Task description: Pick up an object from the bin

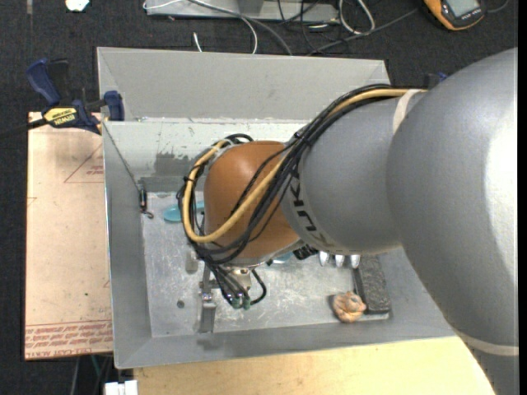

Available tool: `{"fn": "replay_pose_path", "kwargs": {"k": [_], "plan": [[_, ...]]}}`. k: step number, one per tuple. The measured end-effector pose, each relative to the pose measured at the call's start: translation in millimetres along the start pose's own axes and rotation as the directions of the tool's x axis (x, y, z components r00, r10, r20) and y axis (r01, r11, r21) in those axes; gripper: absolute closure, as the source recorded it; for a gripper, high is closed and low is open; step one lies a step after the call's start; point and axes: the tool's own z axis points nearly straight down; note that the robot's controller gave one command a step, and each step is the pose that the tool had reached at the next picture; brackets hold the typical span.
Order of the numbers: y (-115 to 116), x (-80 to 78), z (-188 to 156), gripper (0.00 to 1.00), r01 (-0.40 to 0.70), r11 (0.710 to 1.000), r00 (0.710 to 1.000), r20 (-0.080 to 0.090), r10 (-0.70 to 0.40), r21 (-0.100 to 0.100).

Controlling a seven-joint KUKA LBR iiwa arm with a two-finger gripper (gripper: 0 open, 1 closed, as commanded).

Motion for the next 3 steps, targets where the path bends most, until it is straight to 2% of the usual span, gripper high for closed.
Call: {"fn": "replay_pose_path", "kwargs": {"k": [1,2,3], "plan": [[-0.8,-2.3,-3.5,0.00,-0.004,1.000,1.000,0.006,0.004,-0.001],[-39.5,-71.8,46.2,0.00,0.164,0.987,0.986,0.013,-0.164,-0.002],[-60.0,-91.4,28.6,0.00,-0.027,1.000,1.000,0.007,0.027,-0.006]]}}
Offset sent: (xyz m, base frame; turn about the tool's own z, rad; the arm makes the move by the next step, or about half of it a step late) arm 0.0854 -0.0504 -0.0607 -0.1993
